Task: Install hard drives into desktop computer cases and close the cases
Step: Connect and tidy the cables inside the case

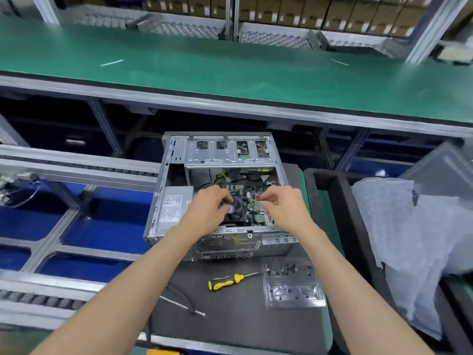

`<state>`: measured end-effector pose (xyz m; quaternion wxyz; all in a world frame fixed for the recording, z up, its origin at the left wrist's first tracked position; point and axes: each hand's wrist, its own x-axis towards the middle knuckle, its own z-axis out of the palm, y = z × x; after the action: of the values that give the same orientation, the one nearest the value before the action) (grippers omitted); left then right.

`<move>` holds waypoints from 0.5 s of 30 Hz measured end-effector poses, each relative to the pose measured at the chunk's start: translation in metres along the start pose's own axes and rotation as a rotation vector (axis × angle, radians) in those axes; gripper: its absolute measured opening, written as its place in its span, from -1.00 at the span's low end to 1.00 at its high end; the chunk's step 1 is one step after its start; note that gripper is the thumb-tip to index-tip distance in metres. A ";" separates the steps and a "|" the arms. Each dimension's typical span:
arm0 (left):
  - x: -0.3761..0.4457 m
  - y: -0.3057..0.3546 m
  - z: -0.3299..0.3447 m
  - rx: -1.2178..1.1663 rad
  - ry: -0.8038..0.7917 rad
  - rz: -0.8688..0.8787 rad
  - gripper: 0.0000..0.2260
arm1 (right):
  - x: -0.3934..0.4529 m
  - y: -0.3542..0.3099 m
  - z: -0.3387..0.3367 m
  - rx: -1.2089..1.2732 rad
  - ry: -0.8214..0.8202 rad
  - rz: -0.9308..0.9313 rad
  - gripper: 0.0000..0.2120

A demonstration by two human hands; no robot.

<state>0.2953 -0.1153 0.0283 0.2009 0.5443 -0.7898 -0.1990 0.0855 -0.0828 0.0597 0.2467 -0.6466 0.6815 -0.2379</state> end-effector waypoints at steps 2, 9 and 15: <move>0.018 -0.004 0.000 0.105 -0.150 -0.025 -0.83 | 0.018 0.004 0.007 -0.104 -0.177 -0.032 -0.83; 0.051 0.001 0.017 0.152 -0.397 0.039 -0.60 | 0.051 0.012 0.032 -0.401 -0.538 -0.062 -0.72; 0.062 -0.008 0.035 0.179 -0.518 0.057 -0.56 | 0.061 0.021 0.046 -0.492 -0.577 -0.042 -0.83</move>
<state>0.2624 -0.1727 0.0012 -0.0512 0.4684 -0.8443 -0.2553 0.0964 -0.1428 0.0093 0.2610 -0.7408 0.6073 0.1196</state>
